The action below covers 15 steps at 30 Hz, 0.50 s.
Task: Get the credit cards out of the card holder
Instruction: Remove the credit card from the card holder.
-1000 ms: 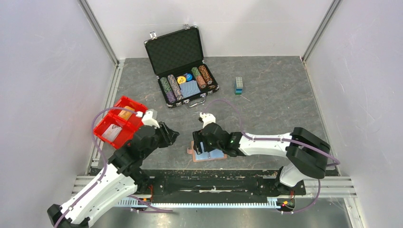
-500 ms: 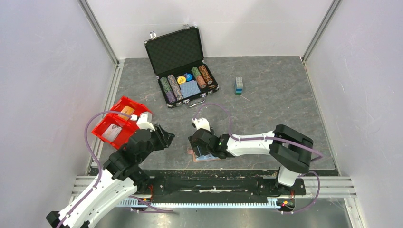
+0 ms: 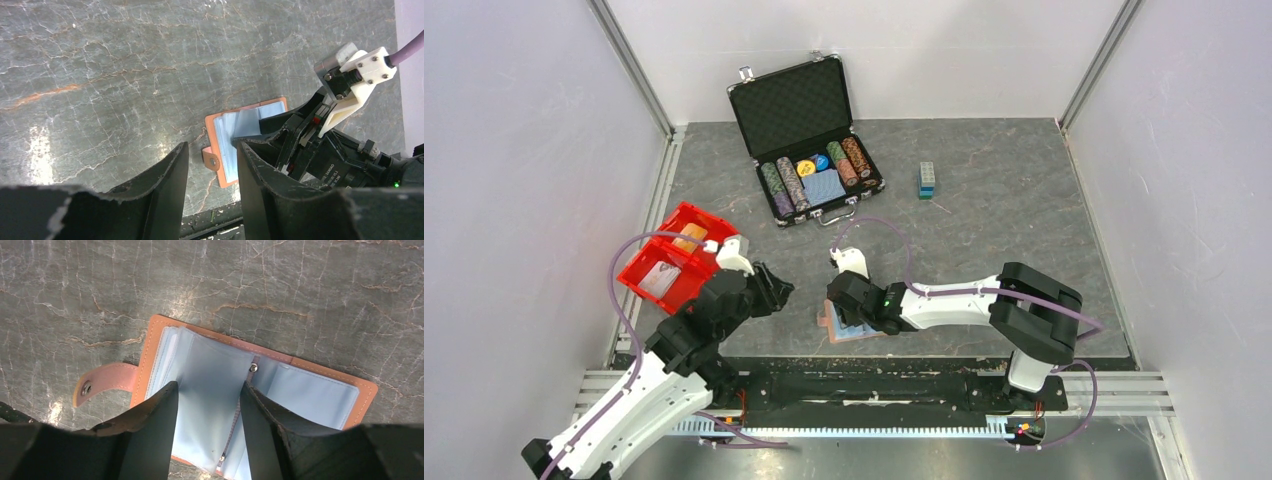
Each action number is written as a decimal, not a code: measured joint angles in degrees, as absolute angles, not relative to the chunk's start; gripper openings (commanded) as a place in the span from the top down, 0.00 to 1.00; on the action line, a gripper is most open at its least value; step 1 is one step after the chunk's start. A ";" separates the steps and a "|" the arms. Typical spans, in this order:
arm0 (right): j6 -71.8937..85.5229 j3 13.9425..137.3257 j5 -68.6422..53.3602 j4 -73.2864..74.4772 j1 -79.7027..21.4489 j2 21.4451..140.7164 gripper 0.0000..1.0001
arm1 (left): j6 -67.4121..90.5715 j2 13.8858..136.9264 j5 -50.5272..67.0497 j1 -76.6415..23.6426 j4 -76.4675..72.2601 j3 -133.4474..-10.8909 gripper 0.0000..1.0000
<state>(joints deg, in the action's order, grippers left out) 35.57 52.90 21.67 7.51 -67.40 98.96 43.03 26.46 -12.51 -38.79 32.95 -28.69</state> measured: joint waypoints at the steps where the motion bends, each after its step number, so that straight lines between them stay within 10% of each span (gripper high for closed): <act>1: 35.62 52.82 21.71 7.22 -67.40 98.94 0.55 | 43.03 26.92 -12.12 -38.79 32.82 -28.69 0.54; 15: 39.05 37.58 13.06 -10.02 -64.03 90.70 0.75 | 43.51 43.94 0.30 -38.79 21.30 -24.05 0.59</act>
<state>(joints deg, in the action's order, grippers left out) 39.05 37.58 13.06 -10.02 -64.03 90.70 43.51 43.94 0.30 -38.79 21.30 -24.05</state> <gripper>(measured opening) 0.266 0.414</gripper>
